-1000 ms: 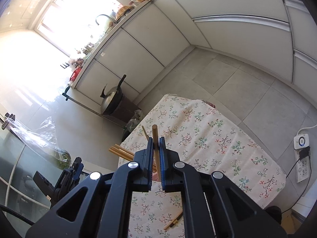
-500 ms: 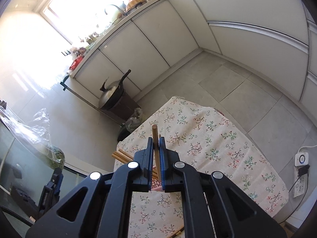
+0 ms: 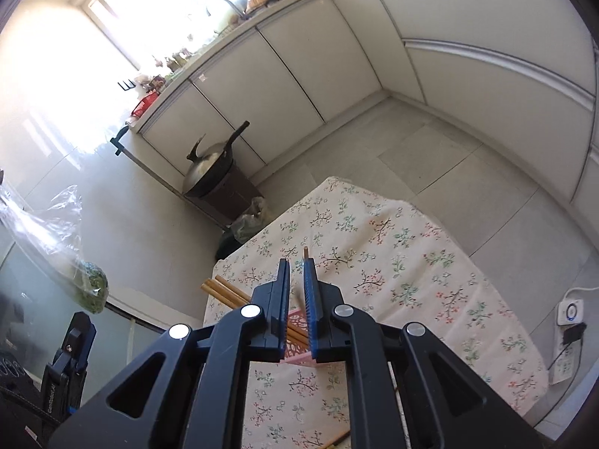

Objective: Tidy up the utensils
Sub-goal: 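Lower the bamboo chopstick into the pink holder and open the right tool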

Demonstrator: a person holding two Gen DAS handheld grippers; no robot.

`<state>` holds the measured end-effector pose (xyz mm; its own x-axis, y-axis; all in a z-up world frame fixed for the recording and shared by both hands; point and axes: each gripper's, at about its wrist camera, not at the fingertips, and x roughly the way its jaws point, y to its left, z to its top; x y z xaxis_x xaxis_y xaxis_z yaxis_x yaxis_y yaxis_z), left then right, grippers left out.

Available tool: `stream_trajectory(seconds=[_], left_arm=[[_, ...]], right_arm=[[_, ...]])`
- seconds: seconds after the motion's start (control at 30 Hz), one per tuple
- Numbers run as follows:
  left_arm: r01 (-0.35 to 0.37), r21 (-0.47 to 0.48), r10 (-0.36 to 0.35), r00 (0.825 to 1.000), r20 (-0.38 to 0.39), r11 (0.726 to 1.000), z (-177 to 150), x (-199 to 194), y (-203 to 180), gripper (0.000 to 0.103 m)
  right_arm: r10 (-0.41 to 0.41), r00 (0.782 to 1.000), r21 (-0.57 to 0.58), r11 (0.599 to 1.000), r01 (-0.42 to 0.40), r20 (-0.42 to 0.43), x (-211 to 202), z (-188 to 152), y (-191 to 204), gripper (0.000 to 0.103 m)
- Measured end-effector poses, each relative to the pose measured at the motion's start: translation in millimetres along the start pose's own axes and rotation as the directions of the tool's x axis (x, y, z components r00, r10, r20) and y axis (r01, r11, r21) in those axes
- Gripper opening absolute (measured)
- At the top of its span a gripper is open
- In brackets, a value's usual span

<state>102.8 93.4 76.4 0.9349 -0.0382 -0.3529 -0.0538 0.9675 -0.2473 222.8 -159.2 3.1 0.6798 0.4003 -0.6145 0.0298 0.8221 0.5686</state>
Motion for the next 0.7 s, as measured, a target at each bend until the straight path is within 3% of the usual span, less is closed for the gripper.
stream_trajectory(seconds=[0.17,0.27,0.3,0.33,0.4,0.57,0.7], left_arm=[[-0.005,0.006,0.005,0.999,0.048,1.000,-4.4,-17.9,-8.9,0.068],[-0.020,0.009,0.019,0.999,0.041,1.000,-4.5,-19.8,-4.5,0.072],[-0.039,0.014,0.038,0.999,0.038,0.999,-5.1,-19.0,-3.2,0.073],[-0.055,0.018,0.054,0.998,0.036,0.998,-5.5,-18.2,-2.7,0.074],[-0.070,0.027,0.069,0.997,0.032,0.997,-6.1,-17.6,-2.6,0.076],[-0.085,0.060,0.082,0.996,0.040,0.995,-10.3,-22.1,-11.2,0.089],[-0.102,0.087,0.097,0.994,0.059,0.991,-15.1,-27.5,-19.0,0.095]], right_arm=[[-0.030,1.000,-0.046,0.998,0.030,0.003,-5.9,-0.7,8.6,0.012],[0.007,1.000,-0.030,1.000,-0.007,0.005,-15.1,-7.4,7.9,0.013],[-0.001,1.000,-0.040,0.999,0.002,0.017,-19.1,-10.6,9.1,0.021],[-0.011,0.999,-0.051,0.999,0.013,0.035,-23.0,-14.1,10.7,0.037],[-0.038,0.996,-0.098,0.994,0.047,0.084,-32.7,-22.7,17.2,0.045],[-0.064,0.989,-0.159,0.984,0.086,0.137,-44.4,-36.4,28.3,0.047],[-0.077,0.983,-0.176,0.979,0.106,0.165,-51.6,-44.9,28.4,0.058]])
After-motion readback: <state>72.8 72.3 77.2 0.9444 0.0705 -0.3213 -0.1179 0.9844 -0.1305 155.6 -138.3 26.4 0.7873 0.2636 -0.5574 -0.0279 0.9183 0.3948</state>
